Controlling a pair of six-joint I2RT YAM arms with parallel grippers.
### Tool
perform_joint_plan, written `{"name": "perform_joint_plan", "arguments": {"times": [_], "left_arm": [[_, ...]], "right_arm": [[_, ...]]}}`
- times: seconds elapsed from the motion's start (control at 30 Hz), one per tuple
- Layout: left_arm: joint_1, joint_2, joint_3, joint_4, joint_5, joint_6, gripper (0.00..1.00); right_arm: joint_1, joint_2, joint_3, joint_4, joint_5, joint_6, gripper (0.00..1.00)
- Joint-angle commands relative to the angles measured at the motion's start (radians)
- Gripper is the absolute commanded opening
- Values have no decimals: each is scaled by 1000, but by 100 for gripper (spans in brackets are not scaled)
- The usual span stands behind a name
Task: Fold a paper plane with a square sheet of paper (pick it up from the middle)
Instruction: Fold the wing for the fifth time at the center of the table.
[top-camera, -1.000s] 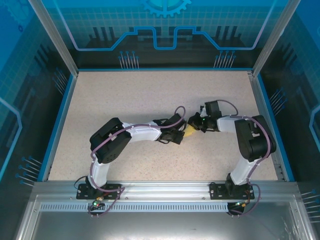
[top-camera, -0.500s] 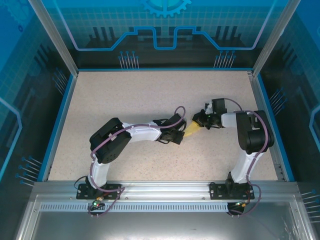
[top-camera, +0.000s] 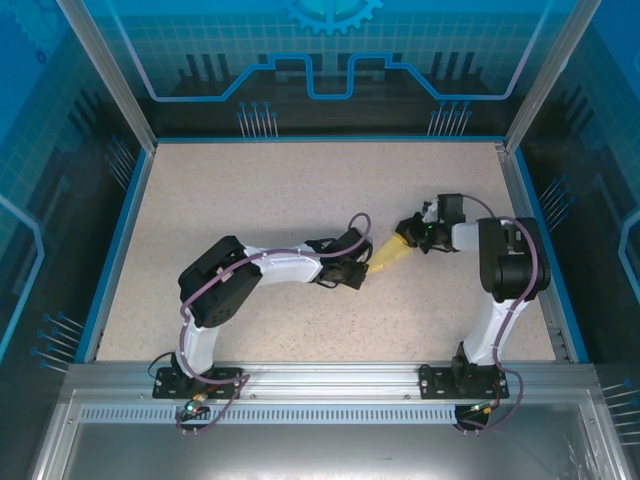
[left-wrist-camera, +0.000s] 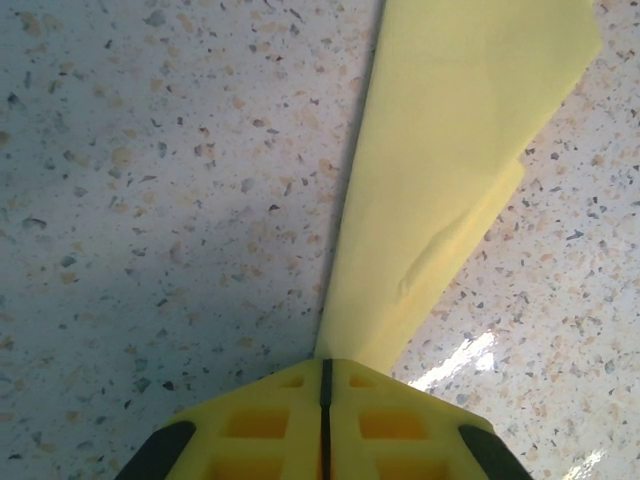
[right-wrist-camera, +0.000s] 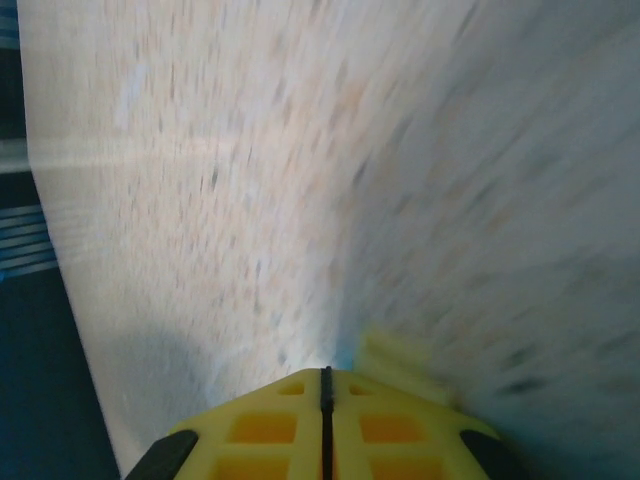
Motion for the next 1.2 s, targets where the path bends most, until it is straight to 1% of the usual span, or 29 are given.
{"name": "perform_joint_plan", "arguments": {"times": [0.0, 0.17, 0.3, 0.43, 0.53, 0.63, 0.73, 0.8, 0.93, 1.17], "left_arm": [[1, 85, -89, -318, -38, 17, 8], [0, 77, -70, -332, -31, 12, 9], [0, 60, -38, -328, 10, 2, 12], [-1, 21, 4, -321, 50, -9, 19], [-3, -15, 33, -312, 78, -12, 26], [-4, -48, 61, -312, 99, -10, 35], [-9, -79, 78, -319, 105, 0, 42], [-15, -94, 88, -326, 95, 15, 45], [-21, -99, 140, -354, 55, 53, 48], [-29, -71, 243, -425, -79, 116, 51]], "right_arm": [[-51, 33, 27, 13, 37, -16, 9], [-58, 32, 45, 2, 30, -26, 9], [-59, -30, 32, -17, 7, -41, 10], [-60, -128, 5, -89, -14, -78, 13], [-52, -192, -12, -153, -35, -104, 17], [-42, -261, -76, -208, -29, -129, 20], [-35, -316, -114, -246, -31, -146, 24], [-30, -346, -135, -262, -23, -152, 25], [-26, -383, -172, -272, -16, -153, 28], [-24, -415, -191, -284, -11, -154, 30]]}}
